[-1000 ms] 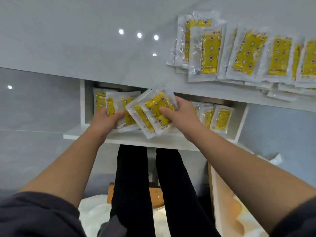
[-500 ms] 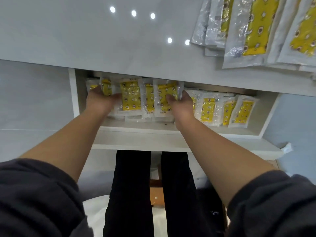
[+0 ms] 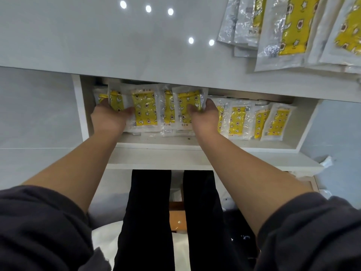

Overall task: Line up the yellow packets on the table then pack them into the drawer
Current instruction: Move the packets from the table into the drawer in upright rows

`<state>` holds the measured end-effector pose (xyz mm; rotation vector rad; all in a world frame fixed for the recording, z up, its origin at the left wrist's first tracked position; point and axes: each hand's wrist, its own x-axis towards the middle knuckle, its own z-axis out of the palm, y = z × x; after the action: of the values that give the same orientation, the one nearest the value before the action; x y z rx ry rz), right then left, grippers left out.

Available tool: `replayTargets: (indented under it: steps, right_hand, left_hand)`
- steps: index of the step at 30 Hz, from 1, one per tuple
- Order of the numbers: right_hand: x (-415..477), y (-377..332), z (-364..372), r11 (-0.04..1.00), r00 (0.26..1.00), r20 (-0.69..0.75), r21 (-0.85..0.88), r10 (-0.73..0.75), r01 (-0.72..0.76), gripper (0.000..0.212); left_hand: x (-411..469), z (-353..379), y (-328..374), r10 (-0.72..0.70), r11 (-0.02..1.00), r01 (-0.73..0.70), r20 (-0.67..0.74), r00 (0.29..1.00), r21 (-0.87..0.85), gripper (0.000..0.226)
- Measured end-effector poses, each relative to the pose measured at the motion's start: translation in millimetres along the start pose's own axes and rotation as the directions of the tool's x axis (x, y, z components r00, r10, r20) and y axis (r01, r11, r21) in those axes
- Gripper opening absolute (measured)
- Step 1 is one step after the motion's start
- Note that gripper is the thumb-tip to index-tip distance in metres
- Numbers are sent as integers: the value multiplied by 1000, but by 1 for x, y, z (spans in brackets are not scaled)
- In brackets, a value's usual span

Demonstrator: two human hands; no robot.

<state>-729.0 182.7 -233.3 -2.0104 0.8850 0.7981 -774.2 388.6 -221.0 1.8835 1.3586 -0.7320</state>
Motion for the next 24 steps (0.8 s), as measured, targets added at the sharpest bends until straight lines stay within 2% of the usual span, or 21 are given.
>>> replayTargets:
  steps: [3, 6, 10, 13, 16, 19, 21, 24]
  right_hand:
    - [-1, 1, 0, 1000, 1000, 2, -16, -4, 4, 19]
    - [-4, 2, -2, 999, 1000, 11, -30, -23, 24, 17]
    - [-8, 6, -5, 998, 998, 28, -33, -60, 61, 14]
    - [-9, 7, -6, 997, 997, 34, -36, -72, 73, 19]
    - [-9, 6, -7, 994, 995, 39, -59, -89, 91, 22]
    - [-7, 5, -8, 989, 993, 44, -94, -109, 113, 18]
    - [-5, 6, -8, 988, 992, 42, -96, -117, 120, 22]
    - [-3, 6, -8, 989, 993, 39, -98, -111, 115, 26]
  left_hand:
    - [-1, -1, -1, 25, 1000, -25, -11, 1000, 17, 52]
    - [-1, -3, -3, 66, 998, -66, 52, 996, -10, 56]
    - [-1, -8, -5, 85, 996, -83, 81, 993, -38, 42]
    - [-1, -13, -7, 111, 994, -111, 20, 994, -3, 35]
    - [-3, -15, -6, 86, 995, -82, -74, 994, 63, 29]
    - [-9, -10, -1, 111, 983, -96, -93, 989, 156, 43]
    - [-13, -4, 2, 151, 955, -121, -95, 984, 271, 62]
    - [-20, 1, 3, 280, 856, -222, -58, 958, 467, 85]
